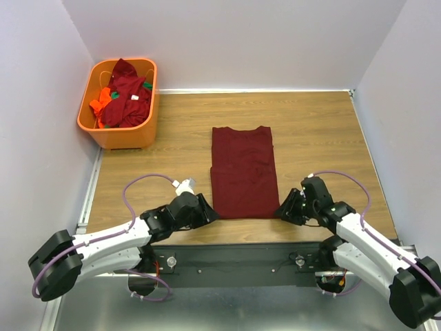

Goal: Fold and stack the t-shirts
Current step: Fold the tshirt

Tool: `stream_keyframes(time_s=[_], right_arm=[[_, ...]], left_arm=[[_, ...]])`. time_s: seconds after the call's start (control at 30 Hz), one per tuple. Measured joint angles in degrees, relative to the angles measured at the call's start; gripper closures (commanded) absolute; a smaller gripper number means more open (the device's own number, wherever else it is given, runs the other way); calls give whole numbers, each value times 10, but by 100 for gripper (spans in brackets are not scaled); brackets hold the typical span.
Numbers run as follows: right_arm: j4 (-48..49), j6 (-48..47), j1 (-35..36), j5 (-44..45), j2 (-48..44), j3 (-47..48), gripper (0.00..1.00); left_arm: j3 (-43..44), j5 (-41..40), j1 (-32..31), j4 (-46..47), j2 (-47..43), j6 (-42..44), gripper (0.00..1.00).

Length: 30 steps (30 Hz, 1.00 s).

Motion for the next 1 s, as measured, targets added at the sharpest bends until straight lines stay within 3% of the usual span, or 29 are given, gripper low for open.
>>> stream_keyframes(time_s=[0.33, 1.0], right_arm=[[-8, 38, 0, 26, -29, -25, 50], [27, 65, 0, 41, -20, -36, 55]], left_arm=[[-15, -6, 0, 35, 17, -2, 44], [-29, -19, 0, 103, 87, -8, 67]])
